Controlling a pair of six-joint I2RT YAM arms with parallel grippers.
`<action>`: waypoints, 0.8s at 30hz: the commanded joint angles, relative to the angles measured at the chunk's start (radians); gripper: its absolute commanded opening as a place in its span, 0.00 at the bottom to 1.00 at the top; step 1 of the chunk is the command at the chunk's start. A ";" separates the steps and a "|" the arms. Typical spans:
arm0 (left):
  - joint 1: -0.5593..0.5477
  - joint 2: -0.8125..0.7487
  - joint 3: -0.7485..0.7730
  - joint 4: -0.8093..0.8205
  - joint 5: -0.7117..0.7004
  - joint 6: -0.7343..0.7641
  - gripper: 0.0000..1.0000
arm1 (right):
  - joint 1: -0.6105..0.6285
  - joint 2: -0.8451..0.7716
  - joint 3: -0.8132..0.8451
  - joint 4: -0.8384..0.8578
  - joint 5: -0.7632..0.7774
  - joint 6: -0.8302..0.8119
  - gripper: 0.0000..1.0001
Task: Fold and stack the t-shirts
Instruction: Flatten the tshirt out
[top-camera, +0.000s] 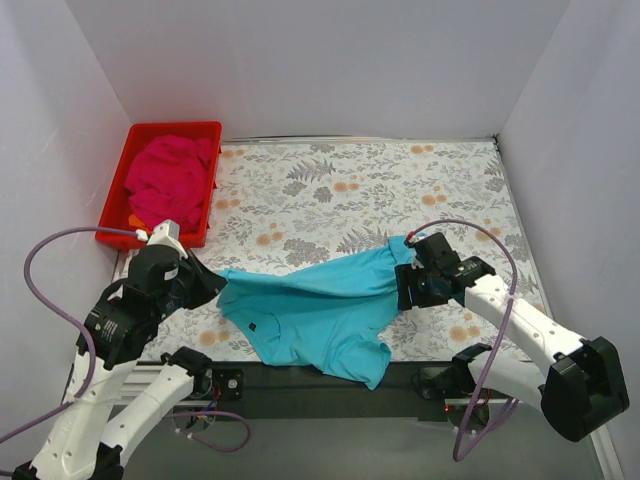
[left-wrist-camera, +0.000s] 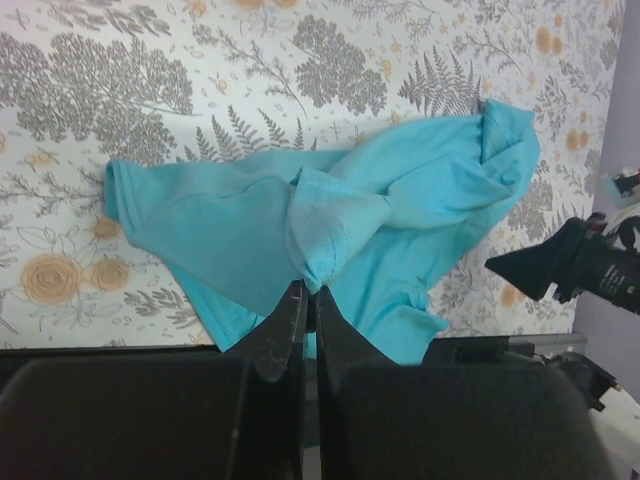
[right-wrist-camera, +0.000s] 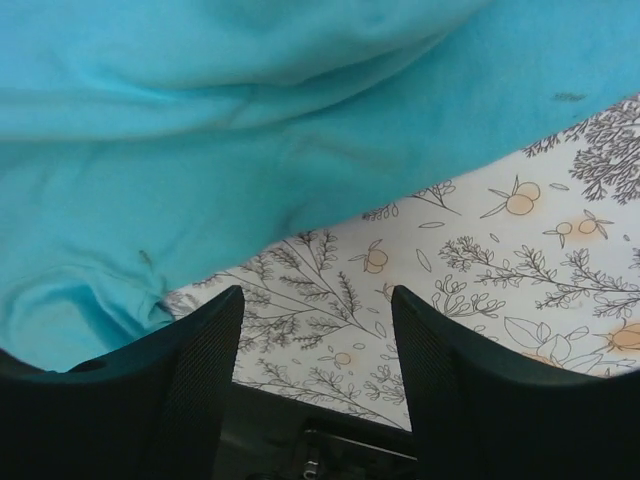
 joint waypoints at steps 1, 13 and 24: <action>0.002 -0.040 -0.052 -0.050 0.078 -0.059 0.00 | 0.002 -0.033 0.128 0.071 -0.026 0.009 0.58; 0.002 -0.091 -0.109 -0.052 0.083 -0.090 0.00 | -0.002 0.364 0.402 0.062 0.314 -0.056 0.59; 0.002 -0.123 -0.134 -0.060 0.083 -0.099 0.00 | -0.156 0.412 0.291 0.116 0.304 -0.025 0.44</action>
